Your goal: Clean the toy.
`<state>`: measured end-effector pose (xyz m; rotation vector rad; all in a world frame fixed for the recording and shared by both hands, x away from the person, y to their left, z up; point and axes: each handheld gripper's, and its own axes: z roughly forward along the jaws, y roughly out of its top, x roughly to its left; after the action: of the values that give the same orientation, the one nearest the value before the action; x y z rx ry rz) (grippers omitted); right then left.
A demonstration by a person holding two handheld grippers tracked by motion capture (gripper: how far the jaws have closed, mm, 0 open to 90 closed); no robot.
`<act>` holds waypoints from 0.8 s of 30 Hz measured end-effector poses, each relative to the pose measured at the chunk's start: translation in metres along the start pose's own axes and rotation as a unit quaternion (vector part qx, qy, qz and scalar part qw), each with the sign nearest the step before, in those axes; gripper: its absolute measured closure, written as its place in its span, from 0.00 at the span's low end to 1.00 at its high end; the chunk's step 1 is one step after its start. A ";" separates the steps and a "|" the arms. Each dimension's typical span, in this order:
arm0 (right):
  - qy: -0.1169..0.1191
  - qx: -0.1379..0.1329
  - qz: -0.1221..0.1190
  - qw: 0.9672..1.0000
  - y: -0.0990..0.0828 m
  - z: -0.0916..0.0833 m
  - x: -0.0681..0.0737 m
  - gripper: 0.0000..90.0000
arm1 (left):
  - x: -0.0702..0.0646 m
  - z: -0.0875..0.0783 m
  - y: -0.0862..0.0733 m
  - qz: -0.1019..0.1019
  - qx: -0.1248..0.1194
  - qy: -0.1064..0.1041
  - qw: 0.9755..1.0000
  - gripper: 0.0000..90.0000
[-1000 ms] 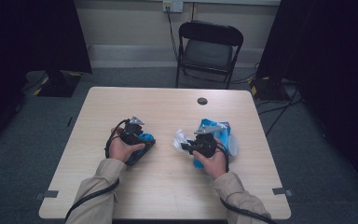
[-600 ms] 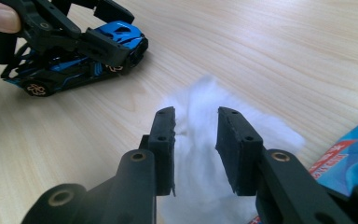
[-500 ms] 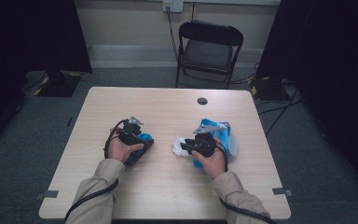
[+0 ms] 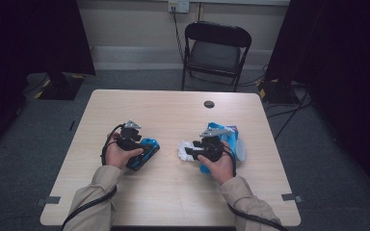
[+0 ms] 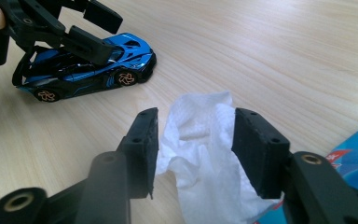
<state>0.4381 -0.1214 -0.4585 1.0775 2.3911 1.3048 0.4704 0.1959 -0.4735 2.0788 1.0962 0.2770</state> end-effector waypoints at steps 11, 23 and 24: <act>0.006 -0.005 0.006 1.000 0.003 -0.002 -0.004 0.35 | -0.005 -0.015 0.004 0.004 -0.001 -0.003 1.000 0.24; 0.024 0.004 0.006 1.000 0.011 -0.008 0.000 0.20 | -0.008 -0.029 0.001 0.009 -0.001 -0.014 1.000 0.19; 0.025 0.006 0.003 1.000 0.011 -0.009 0.001 0.20 | -0.009 -0.031 0.000 0.012 -0.004 -0.012 1.000 0.19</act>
<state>0.4383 -0.1226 -0.4441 1.0692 2.4373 1.3361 0.4489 0.2051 -0.4505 2.0831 1.0552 0.2672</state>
